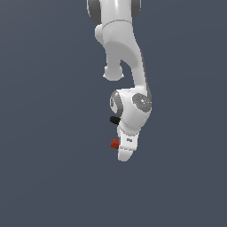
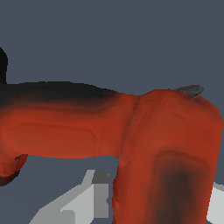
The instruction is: Pick up the object and move it to a goal position.
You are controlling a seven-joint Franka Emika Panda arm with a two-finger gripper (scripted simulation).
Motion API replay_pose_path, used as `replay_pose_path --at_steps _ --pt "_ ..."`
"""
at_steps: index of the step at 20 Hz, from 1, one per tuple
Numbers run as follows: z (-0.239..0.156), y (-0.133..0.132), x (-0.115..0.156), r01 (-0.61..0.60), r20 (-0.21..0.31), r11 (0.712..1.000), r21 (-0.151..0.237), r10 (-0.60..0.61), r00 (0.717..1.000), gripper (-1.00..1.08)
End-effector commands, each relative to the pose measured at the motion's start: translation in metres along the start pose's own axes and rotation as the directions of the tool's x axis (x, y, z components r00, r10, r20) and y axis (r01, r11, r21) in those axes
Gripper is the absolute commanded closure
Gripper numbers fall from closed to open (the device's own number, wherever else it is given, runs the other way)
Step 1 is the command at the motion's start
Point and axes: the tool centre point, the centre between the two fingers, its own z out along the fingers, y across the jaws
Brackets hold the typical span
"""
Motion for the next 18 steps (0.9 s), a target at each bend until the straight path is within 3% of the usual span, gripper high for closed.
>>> replay_pose_path --at_steps 1,18 --pt "-0.02 0.005 -0.013 -0.002 0.0 1.0 -0.008 0.002 1.0 1.08" --pt "-0.186 0.033 -0.13 0.001 -0.004 1.0 -0.007 -0.001 1.0 1.08"
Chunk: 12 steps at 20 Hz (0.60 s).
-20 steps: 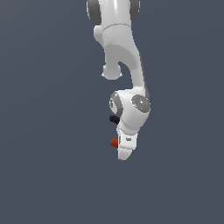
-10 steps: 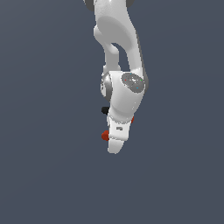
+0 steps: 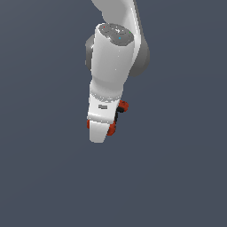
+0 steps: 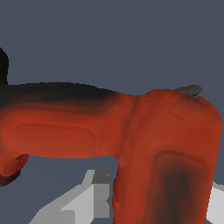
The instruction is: Pick up the object and move it to a goal position.
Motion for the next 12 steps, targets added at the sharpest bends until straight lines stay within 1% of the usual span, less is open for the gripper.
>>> replay_pose_path --at_steps 1,12 --pt "-0.029 0.005 -0.018 0.0 -0.001 1.0 -0.006 0.0 1.0 1.08" --pt "-0.128 0.025 -0.088 0.0 -0.002 1.0 -0.006 0.0 1.0 1.08"
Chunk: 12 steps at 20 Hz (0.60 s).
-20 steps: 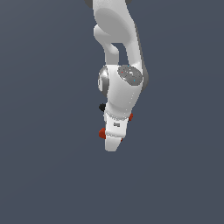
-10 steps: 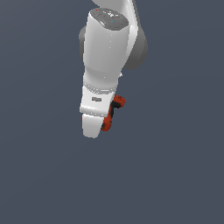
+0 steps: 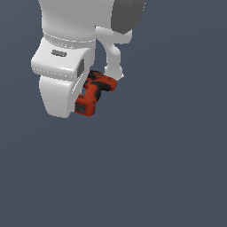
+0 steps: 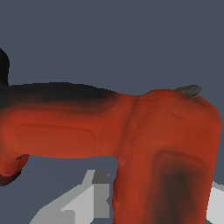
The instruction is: Pick up the object and move it to a goal position.
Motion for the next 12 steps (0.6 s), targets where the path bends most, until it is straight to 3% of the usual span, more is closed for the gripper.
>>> replay_pose_path --at_steps 1,12 --pt "-0.023 0.004 -0.014 -0.001 0.0 1.0 -0.006 0.001 1.0 1.08" --pt "-0.081 0.018 -0.056 -0.002 0.002 1.0 -0.005 0.002 1.0 1.08"
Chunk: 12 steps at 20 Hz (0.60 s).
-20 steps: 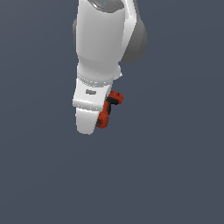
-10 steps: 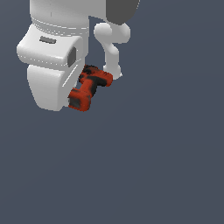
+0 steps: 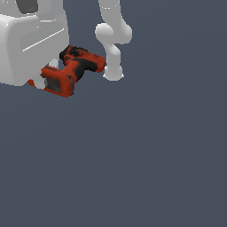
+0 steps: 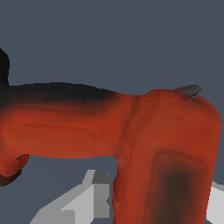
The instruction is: Pick up the object and move it to a goal position.
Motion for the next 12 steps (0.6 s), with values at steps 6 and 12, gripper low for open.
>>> replay_pose_path --at_steps 6,12 --pt "-0.027 0.006 -0.017 -0.002 0.002 1.0 -0.006 0.002 1.0 1.08" --pt "-0.035 0.009 -0.023 -0.002 0.003 1.0 -0.006 0.002 1.0 1.08"
